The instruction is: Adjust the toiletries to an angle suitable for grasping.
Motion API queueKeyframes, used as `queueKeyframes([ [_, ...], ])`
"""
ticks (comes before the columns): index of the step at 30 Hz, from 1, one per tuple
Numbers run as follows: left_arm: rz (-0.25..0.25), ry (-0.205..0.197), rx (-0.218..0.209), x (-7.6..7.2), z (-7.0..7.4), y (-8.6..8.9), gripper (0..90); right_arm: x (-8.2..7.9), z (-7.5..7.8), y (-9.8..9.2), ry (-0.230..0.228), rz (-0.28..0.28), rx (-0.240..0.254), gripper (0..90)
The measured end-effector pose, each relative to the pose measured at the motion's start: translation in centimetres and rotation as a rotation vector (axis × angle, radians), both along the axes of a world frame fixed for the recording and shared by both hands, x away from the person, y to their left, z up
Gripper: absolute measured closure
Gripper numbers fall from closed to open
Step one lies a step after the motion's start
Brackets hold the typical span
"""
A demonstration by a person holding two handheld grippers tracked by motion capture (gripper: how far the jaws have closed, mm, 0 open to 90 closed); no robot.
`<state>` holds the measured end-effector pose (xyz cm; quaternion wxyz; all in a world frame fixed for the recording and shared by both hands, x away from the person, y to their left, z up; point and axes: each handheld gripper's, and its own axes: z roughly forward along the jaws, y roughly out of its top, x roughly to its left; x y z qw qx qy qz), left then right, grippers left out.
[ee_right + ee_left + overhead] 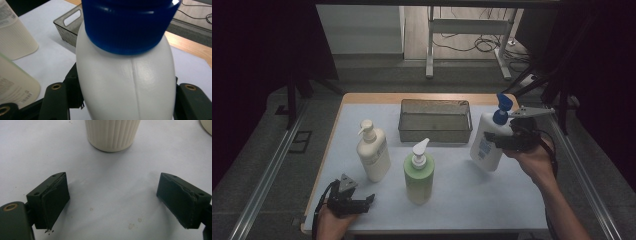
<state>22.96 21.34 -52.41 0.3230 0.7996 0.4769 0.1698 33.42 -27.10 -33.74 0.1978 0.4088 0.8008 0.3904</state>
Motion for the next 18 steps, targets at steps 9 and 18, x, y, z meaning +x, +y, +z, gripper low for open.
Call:
queueKeyframes([
  [9, 0.000, 0.000, 0.000, 0.0, 0.0, 0.0, 10.4, 0.3, 2.0, 1.2, -0.025, 0.016, 0.011, 39.1],
  [18, -0.001, 0.001, 0.001, 0.0, 0.0, 0.0, 10.4, 1.6, 3.0, 3.3, -0.042, 0.023, 0.018, 39.2],
])
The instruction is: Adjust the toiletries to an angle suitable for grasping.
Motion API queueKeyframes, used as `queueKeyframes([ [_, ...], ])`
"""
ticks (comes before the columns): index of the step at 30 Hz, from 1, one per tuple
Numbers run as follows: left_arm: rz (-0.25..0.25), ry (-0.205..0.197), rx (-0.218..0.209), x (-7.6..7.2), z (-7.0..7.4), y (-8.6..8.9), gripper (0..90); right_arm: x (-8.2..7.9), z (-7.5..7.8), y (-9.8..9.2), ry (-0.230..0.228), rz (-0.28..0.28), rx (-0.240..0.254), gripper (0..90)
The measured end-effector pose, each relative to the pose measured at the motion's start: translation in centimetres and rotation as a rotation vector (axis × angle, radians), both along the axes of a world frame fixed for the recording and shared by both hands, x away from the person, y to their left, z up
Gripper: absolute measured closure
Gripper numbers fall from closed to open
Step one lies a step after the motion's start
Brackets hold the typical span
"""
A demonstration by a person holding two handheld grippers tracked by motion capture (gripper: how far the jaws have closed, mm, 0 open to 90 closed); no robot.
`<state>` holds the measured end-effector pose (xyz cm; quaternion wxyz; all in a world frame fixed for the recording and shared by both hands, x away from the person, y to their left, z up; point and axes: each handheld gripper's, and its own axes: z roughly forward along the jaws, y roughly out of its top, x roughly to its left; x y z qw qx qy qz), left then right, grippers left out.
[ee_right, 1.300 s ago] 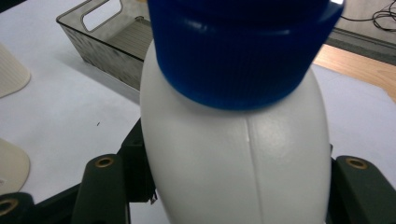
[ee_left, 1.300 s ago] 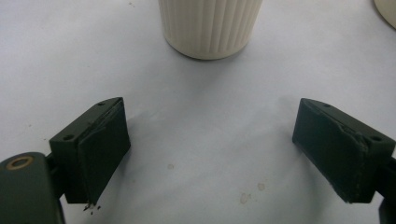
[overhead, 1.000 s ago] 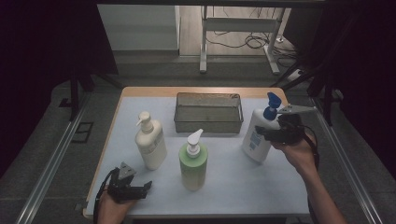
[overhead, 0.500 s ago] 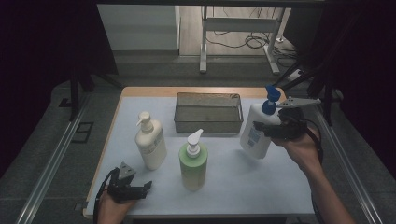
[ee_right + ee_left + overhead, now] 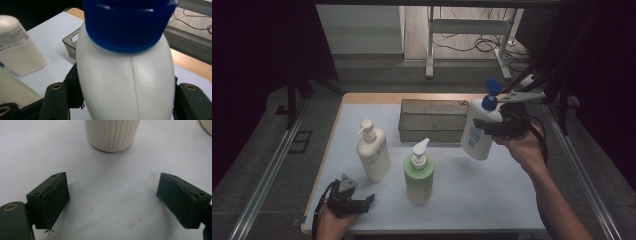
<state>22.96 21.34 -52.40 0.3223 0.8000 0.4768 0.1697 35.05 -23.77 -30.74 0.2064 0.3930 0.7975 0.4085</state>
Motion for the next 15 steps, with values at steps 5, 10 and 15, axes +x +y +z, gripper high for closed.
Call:
queueKeyframes([
  [5, 0.000, 0.000, 0.000, 0.0, 0.0, 0.0, 10.4, 0.8, 0.6, 1.2, -0.006, 0.004, 0.000, 39.3],
  [10, 0.000, 0.000, 0.001, 0.0, 0.0, 0.0, 10.4, 1.6, 1.1, 2.3, -0.007, 0.004, 0.007, 39.4],
  [15, 0.000, 0.000, 0.000, 0.0, 0.0, 0.0, 10.4, 2.5, 1.4, 3.4, -0.011, 0.004, 0.008, 39.4],
])
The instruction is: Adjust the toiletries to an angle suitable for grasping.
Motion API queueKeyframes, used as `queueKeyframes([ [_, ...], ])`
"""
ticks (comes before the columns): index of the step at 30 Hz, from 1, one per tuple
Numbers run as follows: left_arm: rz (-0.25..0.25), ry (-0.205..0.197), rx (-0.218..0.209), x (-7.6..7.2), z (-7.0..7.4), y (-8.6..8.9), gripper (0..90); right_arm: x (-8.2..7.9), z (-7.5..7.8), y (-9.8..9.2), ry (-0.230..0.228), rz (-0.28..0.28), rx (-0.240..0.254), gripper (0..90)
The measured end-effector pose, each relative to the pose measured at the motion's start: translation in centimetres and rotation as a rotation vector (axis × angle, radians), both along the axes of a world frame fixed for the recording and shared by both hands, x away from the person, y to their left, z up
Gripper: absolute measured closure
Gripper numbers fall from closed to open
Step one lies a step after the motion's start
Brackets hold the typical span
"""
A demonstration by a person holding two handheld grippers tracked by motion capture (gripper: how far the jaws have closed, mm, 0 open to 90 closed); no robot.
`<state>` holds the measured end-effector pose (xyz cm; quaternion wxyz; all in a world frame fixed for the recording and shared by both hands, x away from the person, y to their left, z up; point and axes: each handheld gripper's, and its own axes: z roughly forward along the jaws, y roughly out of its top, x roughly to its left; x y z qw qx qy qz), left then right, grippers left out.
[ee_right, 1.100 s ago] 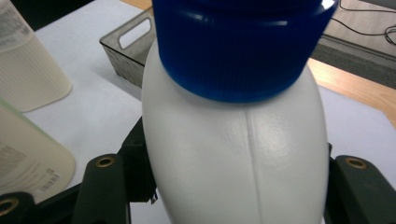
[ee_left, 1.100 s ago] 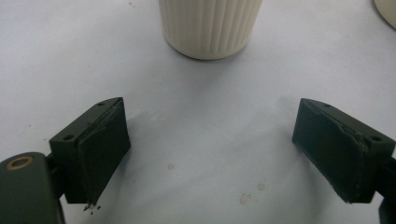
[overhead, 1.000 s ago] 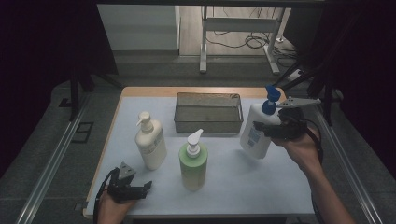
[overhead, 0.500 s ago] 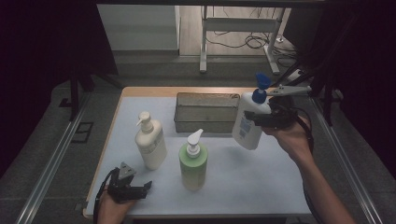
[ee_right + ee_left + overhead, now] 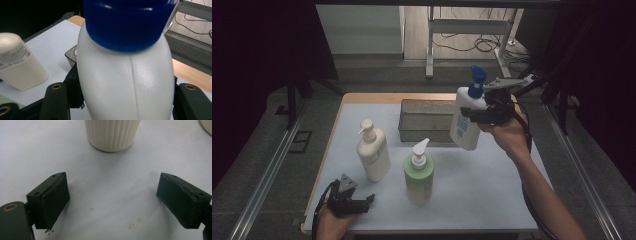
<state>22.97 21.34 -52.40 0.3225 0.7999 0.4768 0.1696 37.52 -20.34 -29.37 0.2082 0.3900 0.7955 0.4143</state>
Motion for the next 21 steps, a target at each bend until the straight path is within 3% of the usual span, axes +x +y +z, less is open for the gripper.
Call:
queueKeyframes([
  [21, -0.001, 0.000, 0.002, 0.0, 0.0, 0.0, 10.4, 3.7, 0.5, 4.2, -0.020, -0.028, -0.001, 39.7],
])
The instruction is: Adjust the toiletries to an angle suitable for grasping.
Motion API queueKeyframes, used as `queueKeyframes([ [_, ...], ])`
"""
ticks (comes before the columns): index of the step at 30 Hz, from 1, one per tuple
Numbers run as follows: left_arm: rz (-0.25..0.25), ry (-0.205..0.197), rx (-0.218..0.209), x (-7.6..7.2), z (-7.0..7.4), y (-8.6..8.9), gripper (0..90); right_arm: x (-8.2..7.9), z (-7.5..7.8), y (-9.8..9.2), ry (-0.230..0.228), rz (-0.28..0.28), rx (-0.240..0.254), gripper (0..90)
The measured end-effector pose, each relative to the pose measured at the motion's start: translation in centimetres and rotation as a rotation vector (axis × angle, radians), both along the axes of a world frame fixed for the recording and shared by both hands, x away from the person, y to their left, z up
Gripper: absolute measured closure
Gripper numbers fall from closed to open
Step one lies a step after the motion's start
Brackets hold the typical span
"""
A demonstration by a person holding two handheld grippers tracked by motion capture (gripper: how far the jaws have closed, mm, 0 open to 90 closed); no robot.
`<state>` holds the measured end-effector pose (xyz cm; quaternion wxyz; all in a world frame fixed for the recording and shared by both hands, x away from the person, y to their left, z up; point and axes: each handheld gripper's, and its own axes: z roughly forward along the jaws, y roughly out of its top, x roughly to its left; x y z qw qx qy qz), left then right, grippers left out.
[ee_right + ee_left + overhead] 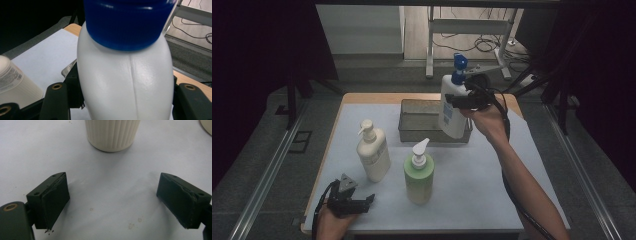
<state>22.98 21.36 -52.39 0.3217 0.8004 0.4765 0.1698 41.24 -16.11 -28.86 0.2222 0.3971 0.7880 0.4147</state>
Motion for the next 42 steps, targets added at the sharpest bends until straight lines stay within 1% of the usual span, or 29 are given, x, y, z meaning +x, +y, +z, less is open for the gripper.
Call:
queueKeyframes([
  [11, 0.000, 0.000, 0.000, 0.0, 0.0, 0.0, 10.4, 2.0, -0.3, 2.4, -0.004, -0.021, 0.017, 39.8],
  [16, 0.000, 0.000, 0.001, 0.0, 0.0, 0.0, 10.4, 2.9, -0.6, 3.4, -0.005, -0.028, 0.015, 39.8],
  [26, 0.001, 0.000, -0.002, 0.0, 0.0, 0.0, 10.4, 4.6, -1.6, 5.1, -0.014, -0.044, 0.030, 39.8],
  [28, 0.001, 0.000, -0.002, 0.0, 0.0, 0.0, 10.4, 5.0, -1.9, 5.5, -0.021, -0.047, 0.028, 39.8],
  [35, 0.000, -0.001, -0.003, 0.0, 0.0, 0.0, 10.4, 6.0, -2.8, 6.6, -0.014, -0.046, 0.016, 39.8],
  [42, 0.000, -0.001, 0.000, 0.0, 0.0, 0.0, 10.5, 6.8, -3.7, 7.6, -0.007, -0.047, 0.020, 39.8],
])
